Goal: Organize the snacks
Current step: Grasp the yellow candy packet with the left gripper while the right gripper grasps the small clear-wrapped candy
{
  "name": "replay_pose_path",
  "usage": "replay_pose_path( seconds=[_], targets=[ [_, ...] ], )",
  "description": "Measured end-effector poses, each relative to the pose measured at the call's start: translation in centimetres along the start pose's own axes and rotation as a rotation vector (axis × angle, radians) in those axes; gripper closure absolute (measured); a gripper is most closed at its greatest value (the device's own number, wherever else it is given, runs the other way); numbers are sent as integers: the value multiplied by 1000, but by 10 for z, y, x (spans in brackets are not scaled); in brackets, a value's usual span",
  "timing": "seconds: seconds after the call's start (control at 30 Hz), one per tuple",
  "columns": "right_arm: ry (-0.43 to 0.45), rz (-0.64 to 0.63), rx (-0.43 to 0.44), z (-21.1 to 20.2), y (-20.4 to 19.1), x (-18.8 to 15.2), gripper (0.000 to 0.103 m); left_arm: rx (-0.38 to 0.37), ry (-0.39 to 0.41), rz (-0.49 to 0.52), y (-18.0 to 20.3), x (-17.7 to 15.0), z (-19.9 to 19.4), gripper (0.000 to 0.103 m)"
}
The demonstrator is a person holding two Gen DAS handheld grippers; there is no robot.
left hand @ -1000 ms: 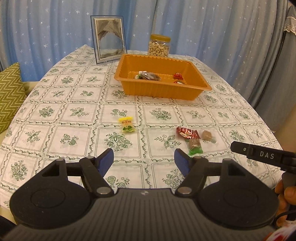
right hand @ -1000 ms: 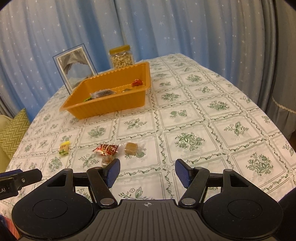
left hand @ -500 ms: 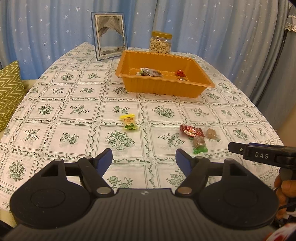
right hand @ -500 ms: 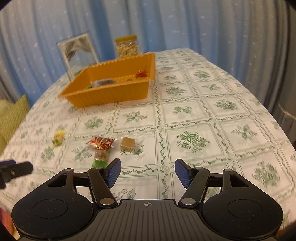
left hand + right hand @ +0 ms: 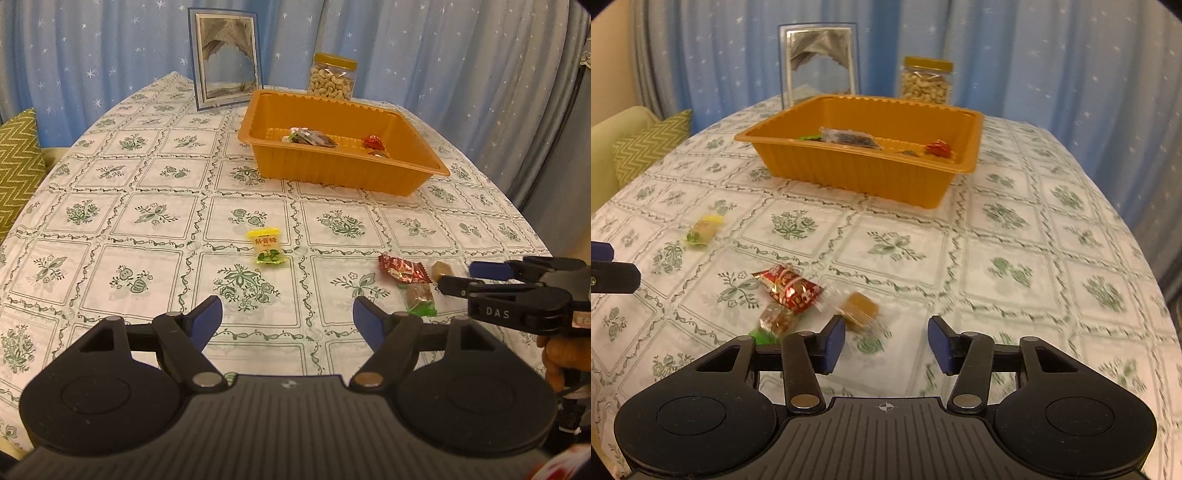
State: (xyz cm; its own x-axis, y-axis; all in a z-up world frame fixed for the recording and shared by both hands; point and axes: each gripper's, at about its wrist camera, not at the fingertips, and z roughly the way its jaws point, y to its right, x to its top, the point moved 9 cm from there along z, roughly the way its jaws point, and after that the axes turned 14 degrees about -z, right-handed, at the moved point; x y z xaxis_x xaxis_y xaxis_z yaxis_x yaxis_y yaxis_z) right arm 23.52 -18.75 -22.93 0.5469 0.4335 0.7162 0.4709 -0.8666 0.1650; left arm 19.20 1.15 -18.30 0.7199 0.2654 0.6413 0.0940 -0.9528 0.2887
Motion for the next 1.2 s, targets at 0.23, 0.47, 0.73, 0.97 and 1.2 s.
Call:
replay_pose_path(
  seconds=[0.23,0.47,0.73,0.97,1.2],
  targets=[
    [36,-70,15,12,-7,12,58,-1,-13,-11,-3,0,10,27],
    [25,-39,42,12,-13,14,80,0,-15,-19,-8,-1,14,27],
    [38,81,-8,-4,5,16,82,3,18,22,-7,13,22,27],
    [36,165,-30,-4,18,15,82,21,41,32,-2,31,48,36],
    [33,195,-21,3,19,16,82,55,30,39,-1,37,80,61]
  ],
)
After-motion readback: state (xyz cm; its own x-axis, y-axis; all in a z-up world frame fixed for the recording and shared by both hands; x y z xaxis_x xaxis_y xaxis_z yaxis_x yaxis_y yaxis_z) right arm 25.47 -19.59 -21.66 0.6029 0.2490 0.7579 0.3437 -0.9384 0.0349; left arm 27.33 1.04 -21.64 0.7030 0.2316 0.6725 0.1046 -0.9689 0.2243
